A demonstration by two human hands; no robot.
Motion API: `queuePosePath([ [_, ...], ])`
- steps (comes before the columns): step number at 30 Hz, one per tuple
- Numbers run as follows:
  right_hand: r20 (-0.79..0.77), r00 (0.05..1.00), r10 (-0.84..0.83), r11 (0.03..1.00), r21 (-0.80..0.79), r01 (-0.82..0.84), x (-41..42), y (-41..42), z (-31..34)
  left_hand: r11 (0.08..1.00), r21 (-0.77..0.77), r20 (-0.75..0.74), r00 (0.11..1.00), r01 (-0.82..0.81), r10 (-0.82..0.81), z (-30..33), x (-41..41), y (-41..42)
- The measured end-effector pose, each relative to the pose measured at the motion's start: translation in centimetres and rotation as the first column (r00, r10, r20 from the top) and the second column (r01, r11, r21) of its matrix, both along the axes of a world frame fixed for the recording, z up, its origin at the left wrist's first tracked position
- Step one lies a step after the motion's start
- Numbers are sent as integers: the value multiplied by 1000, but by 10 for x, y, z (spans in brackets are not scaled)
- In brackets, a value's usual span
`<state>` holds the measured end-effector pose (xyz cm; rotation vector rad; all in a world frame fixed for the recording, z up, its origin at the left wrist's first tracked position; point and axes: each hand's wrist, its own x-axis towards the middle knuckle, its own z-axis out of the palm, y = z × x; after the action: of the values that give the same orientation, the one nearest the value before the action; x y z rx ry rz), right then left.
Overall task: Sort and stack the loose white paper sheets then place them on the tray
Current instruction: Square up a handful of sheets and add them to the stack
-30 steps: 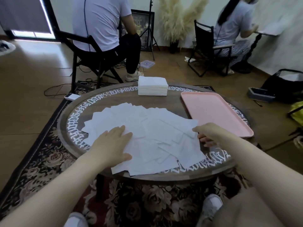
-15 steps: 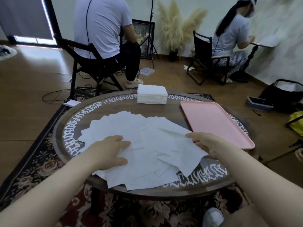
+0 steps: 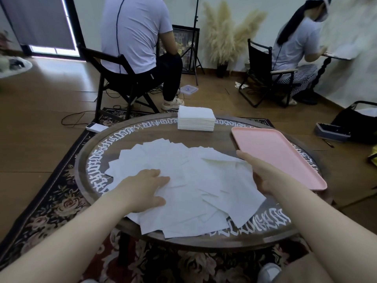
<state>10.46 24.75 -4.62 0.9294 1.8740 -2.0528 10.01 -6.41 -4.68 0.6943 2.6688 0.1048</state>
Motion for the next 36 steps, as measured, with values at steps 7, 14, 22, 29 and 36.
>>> queuePosePath([
  [7,48,987,151,950,271,-158,3,-2,-10,1000,-10,2,1000,5,-5,4,-1,2],
  [14,-24,996,83,970,230,-75,3,0,-2,1000,-5,5,1000,10,-10,4,-1,2],
  [22,-268,960,85,870,489,60,-6,6,-17,1000,-16,-2,1000,12,-12,5,-1,4],
  [29,-621,783,48,891,380,247,2,-21,31,1000,-11,5,1000,13,-13,3,-1,2],
  [36,-700,702,130,985,14,-169,11,-59,51,1000,-21,-8,1000,16,-17,3,-1,3],
])
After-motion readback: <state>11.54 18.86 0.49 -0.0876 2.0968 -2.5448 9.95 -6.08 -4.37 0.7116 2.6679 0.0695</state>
